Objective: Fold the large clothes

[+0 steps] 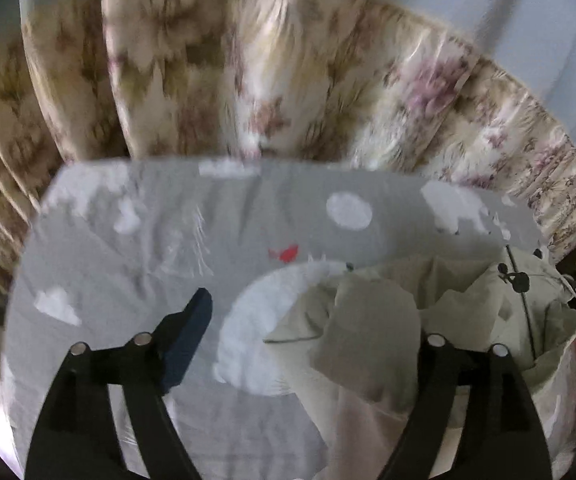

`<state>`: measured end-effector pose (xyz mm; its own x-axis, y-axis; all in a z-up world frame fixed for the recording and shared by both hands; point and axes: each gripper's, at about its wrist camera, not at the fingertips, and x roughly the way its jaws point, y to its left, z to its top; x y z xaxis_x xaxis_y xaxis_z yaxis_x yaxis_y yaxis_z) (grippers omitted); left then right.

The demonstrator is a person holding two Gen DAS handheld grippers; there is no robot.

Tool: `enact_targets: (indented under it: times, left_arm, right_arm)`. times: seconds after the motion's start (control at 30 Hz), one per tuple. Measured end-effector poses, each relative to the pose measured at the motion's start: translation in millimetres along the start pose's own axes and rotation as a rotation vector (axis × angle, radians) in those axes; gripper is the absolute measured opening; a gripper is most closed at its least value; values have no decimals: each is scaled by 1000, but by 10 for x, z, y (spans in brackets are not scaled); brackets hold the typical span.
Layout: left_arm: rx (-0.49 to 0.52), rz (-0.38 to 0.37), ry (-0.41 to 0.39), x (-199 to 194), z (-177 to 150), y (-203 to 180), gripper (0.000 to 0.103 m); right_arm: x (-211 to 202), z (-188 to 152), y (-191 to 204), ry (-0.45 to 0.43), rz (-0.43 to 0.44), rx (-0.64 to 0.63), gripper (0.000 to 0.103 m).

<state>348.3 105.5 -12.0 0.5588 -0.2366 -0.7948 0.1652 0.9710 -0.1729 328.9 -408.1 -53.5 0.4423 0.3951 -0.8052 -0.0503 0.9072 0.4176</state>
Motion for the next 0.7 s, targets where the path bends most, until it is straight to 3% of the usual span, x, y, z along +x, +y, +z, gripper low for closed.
enact_targets:
  times: [0.03,0.07,0.1,0.17,0.3,0.4,0.53,0.7]
  left_arm:
    - [-1,-14,-9,-68,28,-10,81]
    - [-24,-44,-9,-118,61,1,81]
    - [-50,-84,-3,-137,96,12,81]
    - [-113,-163,6,-157,148,44,81]
    - [-133,-151,-16,-235,164,-7,81]
    - [-166,-167,26,-140,175,59,82]
    - [-85,-59,145,60,188,119,81]
    - [-21,-90,151,-70,51,114,82]
  right_arm:
    - [-48,32,14,-14,27,9,59]
    - [-163,65,25,-62,39,27,92]
    - [-211,89,58,-97,24,31,100]
    - [-377,140,91,-154,15,34,100]
    - [-515,113,263,-180,-29,-21,100]
    - [-543,-23,404,-172,-38,-84,100]
    - [-497,-157,466,-159,-65,-120,100]
    - [-447,-304,451,-141,-60,-165,100]
